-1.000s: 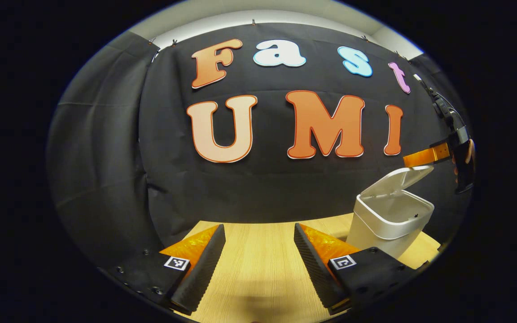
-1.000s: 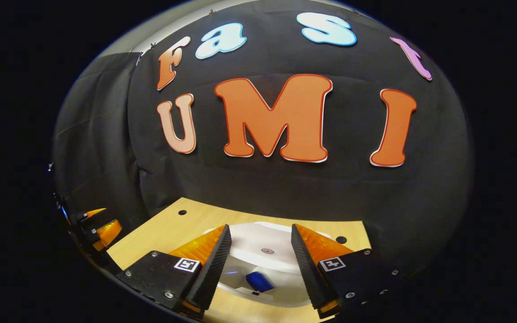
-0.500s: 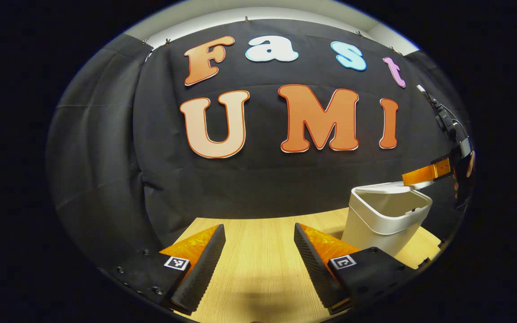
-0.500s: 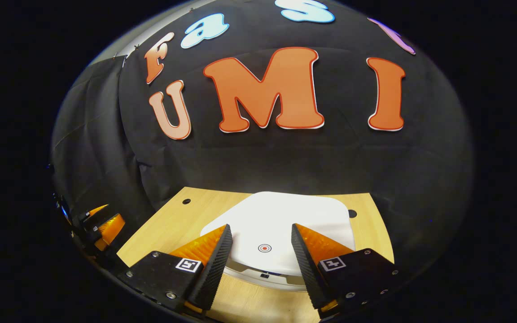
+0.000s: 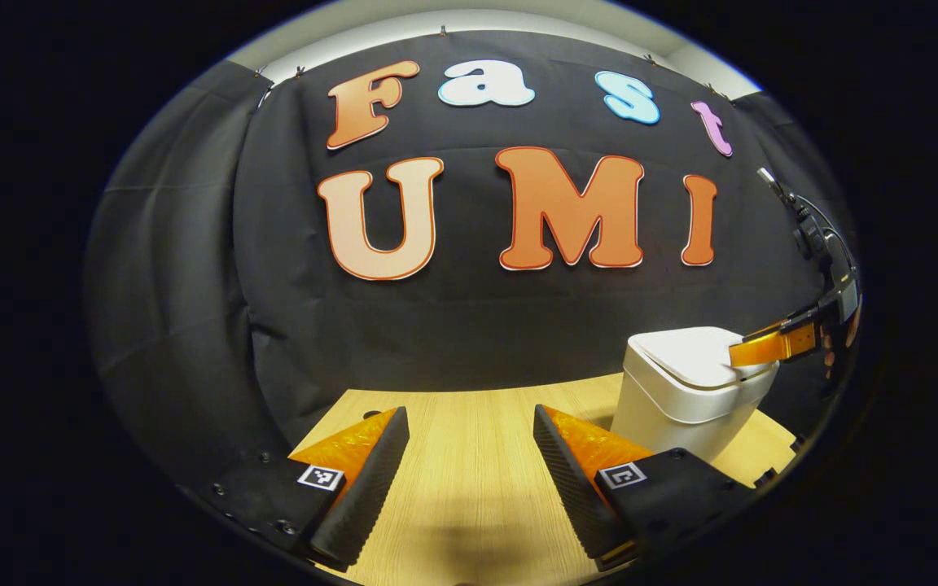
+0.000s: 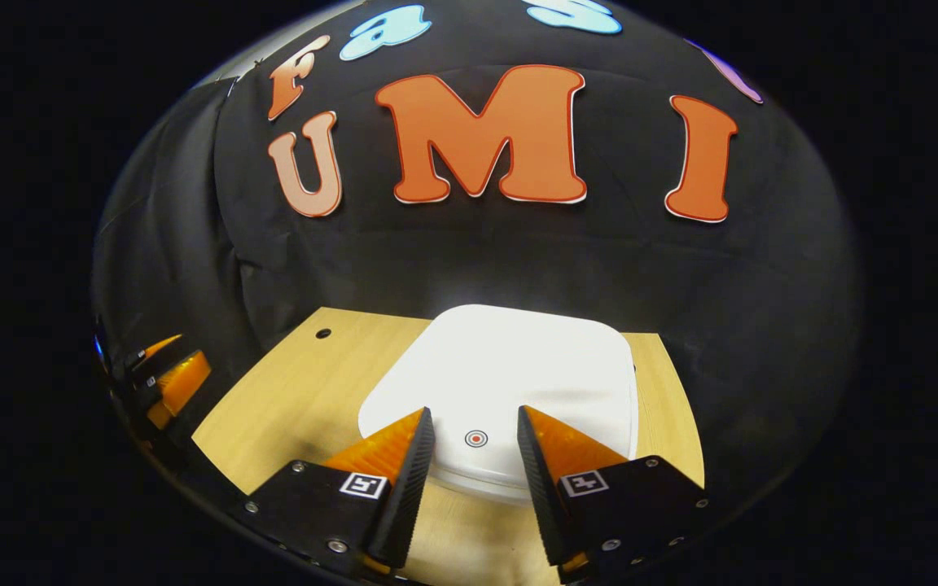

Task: Press the lid of the desktop garbage bin to open it, pick up the crumpled paper on the desktop and throw it into the bin, then pick up the pop can on the desktop and drop it into the bin, and finally close the garbage bin lid.

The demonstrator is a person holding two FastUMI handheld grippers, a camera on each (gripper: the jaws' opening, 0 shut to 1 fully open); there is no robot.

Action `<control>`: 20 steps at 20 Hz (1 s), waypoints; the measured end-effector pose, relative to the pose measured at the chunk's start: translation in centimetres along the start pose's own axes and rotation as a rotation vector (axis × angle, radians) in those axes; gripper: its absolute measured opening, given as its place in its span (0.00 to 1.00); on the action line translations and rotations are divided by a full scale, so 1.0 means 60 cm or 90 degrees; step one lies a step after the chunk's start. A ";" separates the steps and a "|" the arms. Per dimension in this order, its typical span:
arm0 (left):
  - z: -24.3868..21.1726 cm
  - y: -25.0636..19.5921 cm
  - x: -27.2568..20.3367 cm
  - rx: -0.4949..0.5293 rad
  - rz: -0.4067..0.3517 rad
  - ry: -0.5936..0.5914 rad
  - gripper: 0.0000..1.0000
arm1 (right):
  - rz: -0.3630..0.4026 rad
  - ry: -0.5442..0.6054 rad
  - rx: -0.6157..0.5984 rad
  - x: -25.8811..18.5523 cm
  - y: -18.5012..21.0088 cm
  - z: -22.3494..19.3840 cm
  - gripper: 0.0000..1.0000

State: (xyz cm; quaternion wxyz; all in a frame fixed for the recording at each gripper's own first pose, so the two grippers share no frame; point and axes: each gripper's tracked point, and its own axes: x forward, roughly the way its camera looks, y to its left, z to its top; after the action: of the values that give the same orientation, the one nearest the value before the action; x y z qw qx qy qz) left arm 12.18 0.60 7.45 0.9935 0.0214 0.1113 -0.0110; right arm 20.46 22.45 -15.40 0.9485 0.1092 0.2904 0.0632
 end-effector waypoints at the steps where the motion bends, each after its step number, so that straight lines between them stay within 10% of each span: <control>1: -0.002 0.000 -0.002 -0.001 -0.001 0.002 0.98 | -0.006 -0.011 -0.005 0.000 0.000 0.008 0.60; 8: -0.003 -0.002 -0.003 -0.009 0.000 0.014 0.98 | -0.013 0.000 0.011 -0.004 0.008 -0.003 0.40; 20: 0.052 -0.005 -0.010 -0.014 0.001 -0.020 0.98 | -0.009 0.012 -0.006 -0.006 0.015 -0.008 0.42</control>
State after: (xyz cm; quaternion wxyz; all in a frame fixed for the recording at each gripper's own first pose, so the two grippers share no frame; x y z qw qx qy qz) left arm 12.28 0.20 10.60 0.9953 0.0106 0.0961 -0.0095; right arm 19.81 23.35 -15.38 0.9467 0.1021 0.2998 0.0591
